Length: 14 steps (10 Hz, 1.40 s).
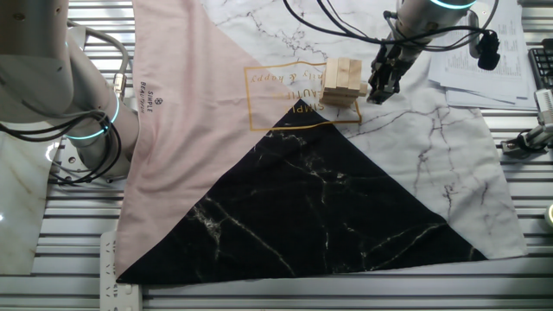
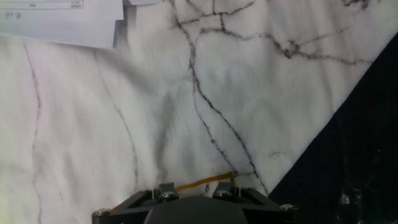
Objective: Play Jenga
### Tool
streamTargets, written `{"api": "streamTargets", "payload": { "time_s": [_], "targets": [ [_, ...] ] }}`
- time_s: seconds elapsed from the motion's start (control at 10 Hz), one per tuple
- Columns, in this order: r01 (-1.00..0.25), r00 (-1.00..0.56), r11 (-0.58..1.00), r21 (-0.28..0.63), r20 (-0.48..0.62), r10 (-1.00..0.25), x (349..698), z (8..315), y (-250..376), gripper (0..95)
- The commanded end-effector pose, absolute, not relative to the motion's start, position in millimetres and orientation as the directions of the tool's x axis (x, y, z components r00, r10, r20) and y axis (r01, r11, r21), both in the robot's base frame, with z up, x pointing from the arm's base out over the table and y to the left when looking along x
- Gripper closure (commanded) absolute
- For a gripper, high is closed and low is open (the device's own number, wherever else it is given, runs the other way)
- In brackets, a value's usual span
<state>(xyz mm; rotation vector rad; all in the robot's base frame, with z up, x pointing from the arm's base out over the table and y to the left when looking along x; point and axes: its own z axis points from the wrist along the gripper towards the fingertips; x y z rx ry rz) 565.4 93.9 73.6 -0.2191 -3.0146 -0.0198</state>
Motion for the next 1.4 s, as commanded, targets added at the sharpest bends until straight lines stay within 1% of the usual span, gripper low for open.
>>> {"api": "streamTargets", "payload": {
  "time_s": [0.1, 0.6, 0.7, 1.3, 1.4],
  "targets": [
    [0.135, -0.983, 0.991, 0.007, 0.123, 0.133, 566.0, 73.2, 94.8, 57.0],
    [0.154, -0.980, 0.988, 0.005, 0.128, 0.152, 567.0, 71.3, 98.3, 57.0],
    [0.155, -0.980, 0.988, 0.006, 0.124, 0.153, 567.0, 70.0, 100.8, 76.0],
    [0.124, -0.987, 0.992, 0.008, 0.101, 0.123, 563.0, 70.8, 101.0, 76.0],
    [0.119, -0.988, 0.993, 0.009, 0.100, 0.118, 563.0, 70.8, 101.0, 57.0]
  ]
}}
